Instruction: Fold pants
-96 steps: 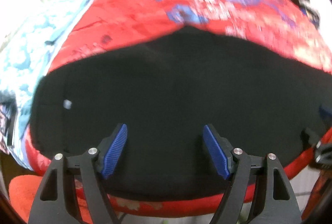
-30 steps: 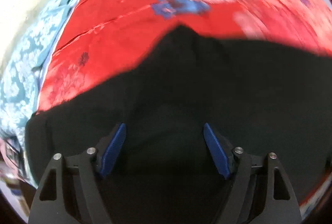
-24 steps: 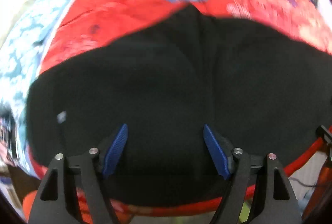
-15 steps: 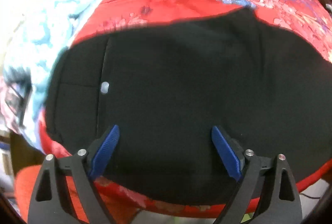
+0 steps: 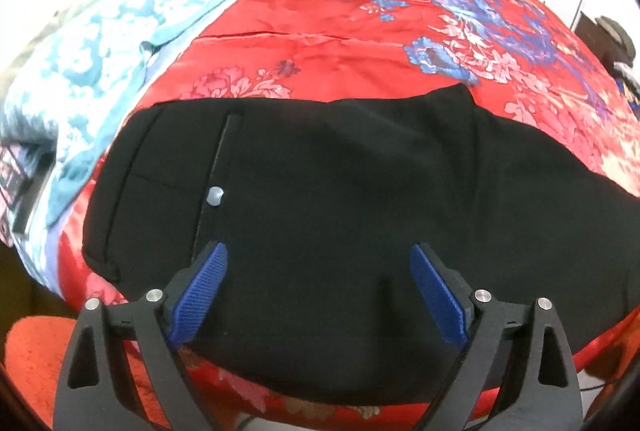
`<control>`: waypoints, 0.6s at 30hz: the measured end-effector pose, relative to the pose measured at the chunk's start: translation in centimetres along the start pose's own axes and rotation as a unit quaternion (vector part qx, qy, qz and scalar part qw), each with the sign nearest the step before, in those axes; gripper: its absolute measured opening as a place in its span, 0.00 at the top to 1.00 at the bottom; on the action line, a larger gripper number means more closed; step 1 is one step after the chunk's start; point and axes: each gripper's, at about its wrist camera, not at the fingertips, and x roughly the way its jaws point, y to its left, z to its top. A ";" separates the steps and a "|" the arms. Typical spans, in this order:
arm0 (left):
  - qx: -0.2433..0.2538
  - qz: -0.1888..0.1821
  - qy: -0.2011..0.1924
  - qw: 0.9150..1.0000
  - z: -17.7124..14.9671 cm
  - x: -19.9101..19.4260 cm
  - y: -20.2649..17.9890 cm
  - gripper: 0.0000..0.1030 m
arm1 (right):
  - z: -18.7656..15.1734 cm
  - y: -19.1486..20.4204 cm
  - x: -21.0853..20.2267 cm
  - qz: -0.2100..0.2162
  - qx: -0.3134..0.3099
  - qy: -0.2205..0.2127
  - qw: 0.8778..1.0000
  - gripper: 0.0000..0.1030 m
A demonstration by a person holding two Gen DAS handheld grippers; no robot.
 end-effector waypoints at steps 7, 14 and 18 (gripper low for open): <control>-0.006 0.005 -0.005 1.000 0.2 0.6 0.0 0.09 | 0.2 -1.0 -0.3 -0.014 0.013 -0.019 1.000 0.00; -0.012 0.014 -0.002 1.000 0.1 1.0 0.3 0.09 | 0.4 -2.1 -0.5 -0.018 0.036 -0.025 0.999 0.00; -0.014 0.018 -0.002 1.000 0.1 1.1 0.4 0.09 | 0.3 -2.3 -0.4 -0.018 0.039 -0.020 0.999 0.00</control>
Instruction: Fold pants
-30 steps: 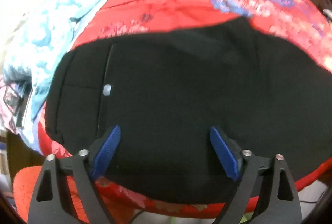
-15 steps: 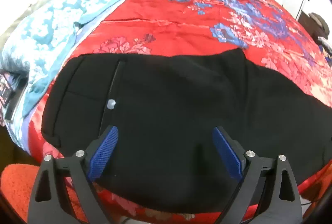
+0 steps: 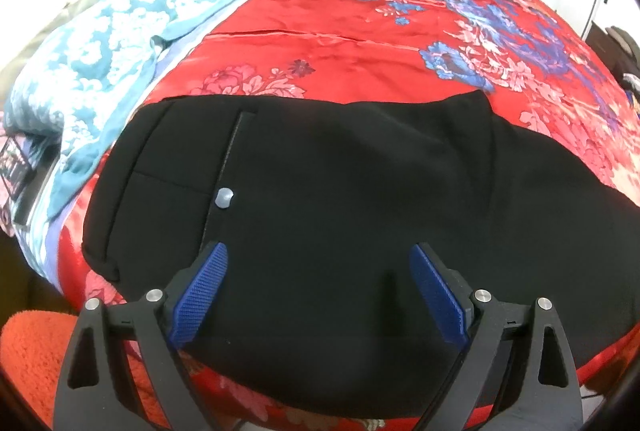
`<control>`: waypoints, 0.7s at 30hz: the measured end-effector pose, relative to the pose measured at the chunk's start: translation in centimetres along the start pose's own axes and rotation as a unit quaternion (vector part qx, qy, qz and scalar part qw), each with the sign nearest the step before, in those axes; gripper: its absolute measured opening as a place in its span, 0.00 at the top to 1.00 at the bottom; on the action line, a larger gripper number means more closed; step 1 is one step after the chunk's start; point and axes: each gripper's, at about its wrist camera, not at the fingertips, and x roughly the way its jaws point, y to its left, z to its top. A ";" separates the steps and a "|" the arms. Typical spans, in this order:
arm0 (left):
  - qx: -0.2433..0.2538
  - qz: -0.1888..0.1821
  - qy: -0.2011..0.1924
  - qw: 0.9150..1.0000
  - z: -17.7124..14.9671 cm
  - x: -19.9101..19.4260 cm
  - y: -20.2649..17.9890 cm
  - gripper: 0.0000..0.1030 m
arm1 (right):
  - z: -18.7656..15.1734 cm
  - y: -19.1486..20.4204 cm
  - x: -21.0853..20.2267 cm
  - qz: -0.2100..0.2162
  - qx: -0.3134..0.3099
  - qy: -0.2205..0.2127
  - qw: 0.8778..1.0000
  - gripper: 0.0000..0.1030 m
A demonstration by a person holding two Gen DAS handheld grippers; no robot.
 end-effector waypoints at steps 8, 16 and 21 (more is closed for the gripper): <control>-0.002 0.005 -0.006 1.000 0.0 -0.1 0.2 0.09 | 0.0 0.3 -0.3 0.000 -0.006 -0.009 1.000 0.00; -0.002 0.012 -0.009 1.000 0.0 -0.2 0.2 0.09 | 0.1 0.1 -0.5 0.000 -0.001 -0.014 1.000 0.00; 0.001 0.019 -0.012 1.000 0.0 -0.4 0.2 0.09 | 0.8 -0.8 -1.5 0.006 0.016 -0.030 0.999 0.00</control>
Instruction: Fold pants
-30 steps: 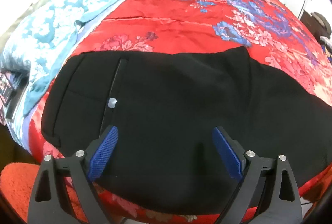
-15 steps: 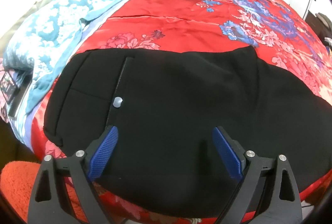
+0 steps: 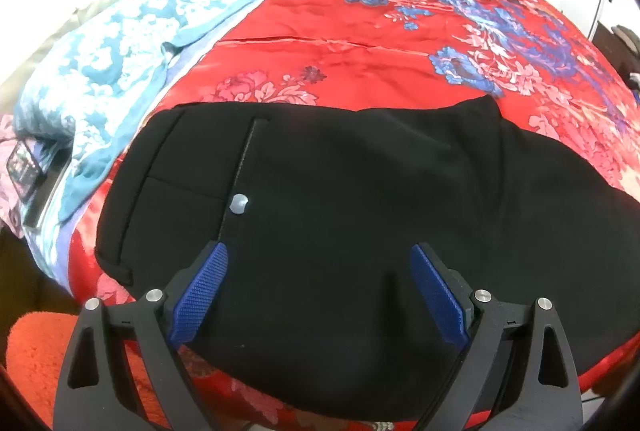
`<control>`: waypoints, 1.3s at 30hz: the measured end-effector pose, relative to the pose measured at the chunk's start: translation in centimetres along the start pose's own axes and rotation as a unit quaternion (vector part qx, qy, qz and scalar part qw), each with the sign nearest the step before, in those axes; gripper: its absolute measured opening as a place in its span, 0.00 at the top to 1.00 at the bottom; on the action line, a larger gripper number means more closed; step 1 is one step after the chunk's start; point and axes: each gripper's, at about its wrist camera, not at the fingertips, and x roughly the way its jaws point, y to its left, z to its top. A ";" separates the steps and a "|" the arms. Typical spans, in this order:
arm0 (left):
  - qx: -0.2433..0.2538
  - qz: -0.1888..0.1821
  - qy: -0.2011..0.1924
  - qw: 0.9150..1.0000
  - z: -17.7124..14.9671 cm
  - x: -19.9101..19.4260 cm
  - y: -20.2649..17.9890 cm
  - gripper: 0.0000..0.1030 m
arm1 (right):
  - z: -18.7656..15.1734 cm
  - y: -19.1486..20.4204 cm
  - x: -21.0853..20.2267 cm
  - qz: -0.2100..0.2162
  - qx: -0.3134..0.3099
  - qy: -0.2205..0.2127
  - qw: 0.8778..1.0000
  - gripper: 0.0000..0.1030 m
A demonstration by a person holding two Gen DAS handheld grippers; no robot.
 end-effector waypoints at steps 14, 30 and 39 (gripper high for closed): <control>0.016 0.033 0.002 0.999 -0.3 0.0 -0.9 0.09 | 12.2 -31.6 -6.2 -0.043 0.109 -0.007 0.993 0.02; 0.086 0.064 0.016 0.994 -0.9 -0.5 -4.9 0.09 | 7.2 -35.3 6.6 0.202 0.123 0.161 0.958 0.38; 0.105 0.065 0.020 0.992 -1.2 0.1 -6.1 0.09 | 7.4 -34.1 8.9 0.234 0.091 0.211 0.945 0.60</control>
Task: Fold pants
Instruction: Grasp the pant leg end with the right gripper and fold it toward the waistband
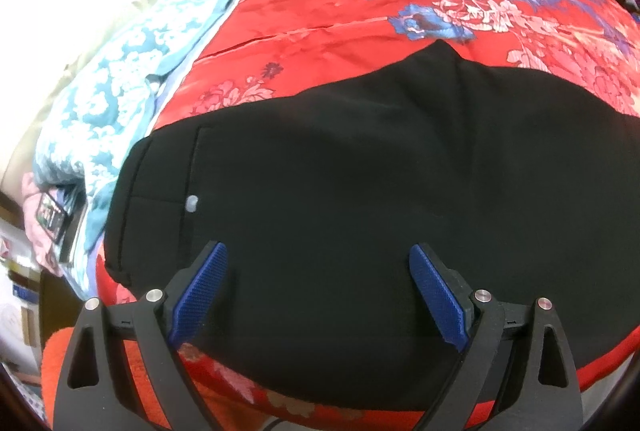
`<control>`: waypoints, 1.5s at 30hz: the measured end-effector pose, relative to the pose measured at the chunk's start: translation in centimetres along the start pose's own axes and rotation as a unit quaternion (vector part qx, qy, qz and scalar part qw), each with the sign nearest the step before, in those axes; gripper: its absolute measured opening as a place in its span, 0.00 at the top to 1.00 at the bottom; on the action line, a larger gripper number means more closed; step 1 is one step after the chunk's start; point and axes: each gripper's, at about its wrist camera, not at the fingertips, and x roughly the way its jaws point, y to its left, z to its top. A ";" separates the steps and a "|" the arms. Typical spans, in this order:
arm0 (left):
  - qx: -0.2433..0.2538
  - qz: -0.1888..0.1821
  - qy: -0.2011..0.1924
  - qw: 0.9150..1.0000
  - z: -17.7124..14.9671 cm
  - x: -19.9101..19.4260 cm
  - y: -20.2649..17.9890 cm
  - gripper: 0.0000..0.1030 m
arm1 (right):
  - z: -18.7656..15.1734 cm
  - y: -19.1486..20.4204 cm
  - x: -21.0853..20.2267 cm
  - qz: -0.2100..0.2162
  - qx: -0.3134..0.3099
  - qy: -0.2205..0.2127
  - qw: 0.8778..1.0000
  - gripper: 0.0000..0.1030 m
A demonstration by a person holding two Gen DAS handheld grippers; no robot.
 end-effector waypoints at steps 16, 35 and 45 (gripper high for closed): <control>-0.073 -0.075 -0.029 0.994 0.4 -0.9 3.3 0.09 | -4.4 19.2 1.2 0.294 0.055 -0.065 0.952 0.87; -0.168 -0.212 -0.050 0.961 -0.7 -2.2 10.0 0.09 | -15.7 47.9 23.6 0.020 -0.251 -0.003 0.968 0.44; 0.013 -0.325 0.011 0.945 2.3 -4.5 -3.6 0.33 | -19.1 39.7 11.7 -0.100 -0.261 -0.177 0.944 0.15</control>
